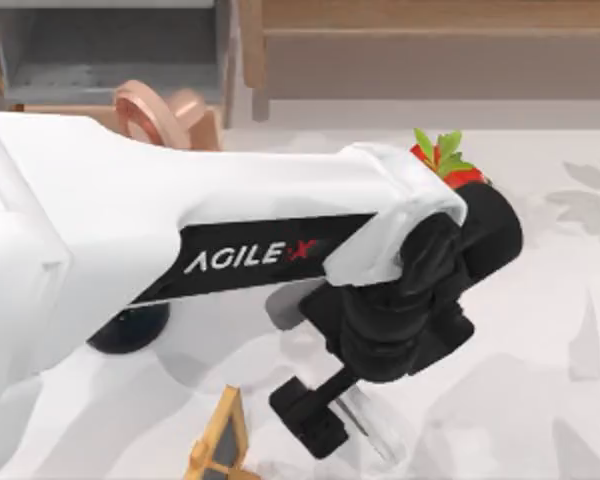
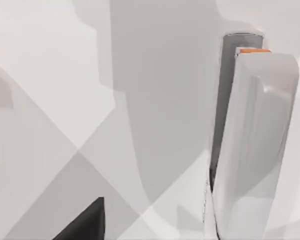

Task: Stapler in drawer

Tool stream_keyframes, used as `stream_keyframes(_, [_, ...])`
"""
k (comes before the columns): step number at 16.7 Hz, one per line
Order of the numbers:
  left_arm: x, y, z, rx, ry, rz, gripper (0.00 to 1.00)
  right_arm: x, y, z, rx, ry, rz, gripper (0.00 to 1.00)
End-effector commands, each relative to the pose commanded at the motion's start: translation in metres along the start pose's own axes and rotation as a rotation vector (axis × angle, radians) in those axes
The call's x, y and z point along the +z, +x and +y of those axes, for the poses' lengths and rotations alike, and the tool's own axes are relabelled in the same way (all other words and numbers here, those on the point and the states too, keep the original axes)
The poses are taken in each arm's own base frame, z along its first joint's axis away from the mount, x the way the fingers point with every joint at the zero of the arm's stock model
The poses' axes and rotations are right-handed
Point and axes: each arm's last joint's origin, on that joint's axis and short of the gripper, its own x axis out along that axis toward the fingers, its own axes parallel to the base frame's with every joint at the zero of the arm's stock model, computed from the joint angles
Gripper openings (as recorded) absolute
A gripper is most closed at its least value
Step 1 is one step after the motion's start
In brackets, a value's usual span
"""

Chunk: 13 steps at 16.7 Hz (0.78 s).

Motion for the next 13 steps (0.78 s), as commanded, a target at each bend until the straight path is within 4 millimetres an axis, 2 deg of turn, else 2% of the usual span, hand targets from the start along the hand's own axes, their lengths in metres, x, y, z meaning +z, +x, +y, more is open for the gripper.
stream_keyframes(5, [-0.001, 0.036, 0.000, -0.002, 0.000, 0.000, 1.00, 0.000, 0.000, 0.000, 0.000, 0.000, 0.000, 1.00])
stream_keyframes(9, [-0.001, 0.038, 0.000, -0.001, 0.000, 0.000, 1.00, 0.000, 0.000, 0.000, 0.000, 0.000, 0.000, 1.00])
stream_keyframes(13, [-0.001, 0.038, 0.000, -0.001, 0.000, 0.000, 0.70, 0.000, 0.000, 0.000, 0.000, 0.000, 0.000, 1.00])
